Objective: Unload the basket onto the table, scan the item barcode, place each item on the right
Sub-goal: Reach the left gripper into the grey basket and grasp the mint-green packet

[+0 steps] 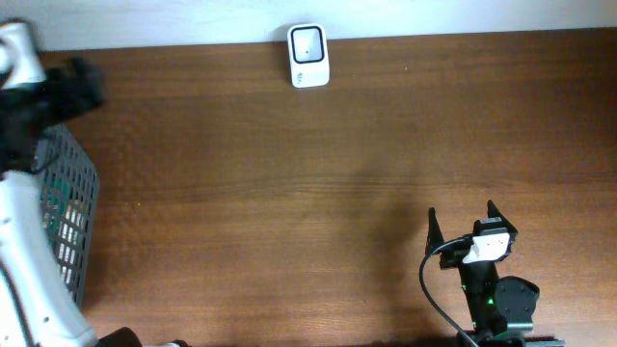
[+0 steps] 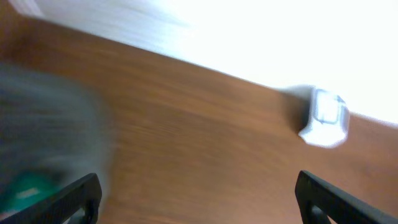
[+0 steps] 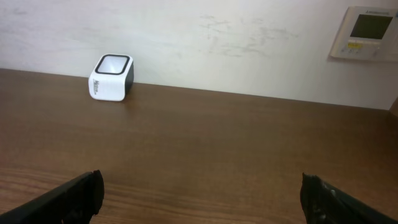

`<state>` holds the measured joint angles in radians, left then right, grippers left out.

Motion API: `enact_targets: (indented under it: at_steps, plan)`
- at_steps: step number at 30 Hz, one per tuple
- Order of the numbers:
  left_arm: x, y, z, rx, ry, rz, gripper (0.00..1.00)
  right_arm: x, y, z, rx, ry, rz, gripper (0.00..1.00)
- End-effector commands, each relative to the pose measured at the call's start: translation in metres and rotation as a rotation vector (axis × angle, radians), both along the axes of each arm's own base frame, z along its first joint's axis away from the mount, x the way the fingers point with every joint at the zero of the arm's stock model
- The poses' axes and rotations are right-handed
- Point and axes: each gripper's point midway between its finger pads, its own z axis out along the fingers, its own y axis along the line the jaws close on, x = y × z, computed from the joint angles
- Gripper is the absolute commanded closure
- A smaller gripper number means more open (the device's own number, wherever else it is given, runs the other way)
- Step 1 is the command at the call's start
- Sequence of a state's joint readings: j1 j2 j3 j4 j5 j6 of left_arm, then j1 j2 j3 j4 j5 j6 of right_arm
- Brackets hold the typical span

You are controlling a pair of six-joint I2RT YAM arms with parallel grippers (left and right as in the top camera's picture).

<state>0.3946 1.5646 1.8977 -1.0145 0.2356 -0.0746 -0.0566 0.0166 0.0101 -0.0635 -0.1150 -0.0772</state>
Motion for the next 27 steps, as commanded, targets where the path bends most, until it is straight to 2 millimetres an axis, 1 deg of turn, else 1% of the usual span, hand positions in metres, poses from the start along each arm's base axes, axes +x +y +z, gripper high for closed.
enact_targets:
  at_steps: [1, 2, 3, 4, 6, 9, 11, 12, 13, 16, 17, 19, 22, 23, 27]
  plan:
    - [-0.054, 0.094, -0.002, -0.021, 0.055, 0.478, 0.1, 0.0, 0.002, -0.002, 0.013, 0.005, 0.009, 0.02]
    - [-0.07, 0.113, -0.011, -0.05, 0.085, 0.587, 0.1, 0.0, 0.002, -0.002, 0.013, 0.005, 0.009, 0.02]
    - [-0.078, 0.121, -0.017, -0.069, 0.102, 0.625, 0.1, 0.0, 0.002, -0.002, 0.013, 0.005, 0.009, 0.02]
    - [-0.088, 0.133, -0.027, -0.094, 0.134, 0.669, 0.1, 0.0, 0.002, -0.002, 0.013, 0.005, 0.009, 0.02]
    - [-0.106, 0.152, -0.048, -0.128, 0.203, 0.736, 0.14, 0.0, 0.002, -0.002, 0.013, 0.005, 0.009, 0.02]
    - [-0.125, 0.172, -0.078, -0.176, 0.297, 0.803, 0.14, 0.0, 0.002, -0.002, 0.013, 0.005, 0.009, 0.02]
    - [-0.137, 0.181, -0.101, -0.214, 0.371, 0.836, 0.15, 0.0, 0.002, -0.002, 0.013, 0.005, 0.009, 0.02]
    - [-0.145, 0.185, -0.121, -0.246, 0.433, 0.855, 0.16, 0.0, 0.002, -0.002, 0.013, 0.005, 0.009, 0.02]
    - [-0.149, 0.187, -0.132, -0.261, 0.465, 0.864, 0.2, 0.0, 0.002, -0.002, 0.013, 0.005, 0.009, 0.02]
    - [-0.163, 0.192, -0.17, -0.302, 0.548, 0.893, 0.21, 0.0, 0.002, -0.002, 0.013, 0.005, 0.009, 0.02]
    - [-0.169, 0.194, -0.187, -0.299, 0.581, 0.897, 0.2, 0.0, 0.002, -0.002, 0.013, 0.005, 0.009, 0.02]
    - [-0.172, 0.195, -0.205, -0.293, 0.6, 0.878, 0.18, 0.0, 0.002, -0.002, 0.013, 0.005, 0.009, 0.02]
    - [-0.173, 0.193, -0.231, -0.264, 0.637, 0.814, 0.18, 0.0, 0.002, -0.002, 0.013, 0.005, 0.009, 0.02]
    - [-0.173, 0.192, -0.238, -0.257, 0.648, 0.796, 0.14, 0.0, 0.002, -0.002, 0.013, 0.005, 0.009, 0.02]
    - [-0.174, 0.192, -0.262, -0.266, 0.688, 0.776, 0.13, 0.0, 0.002, -0.002, 0.013, 0.005, 0.009, 0.02]
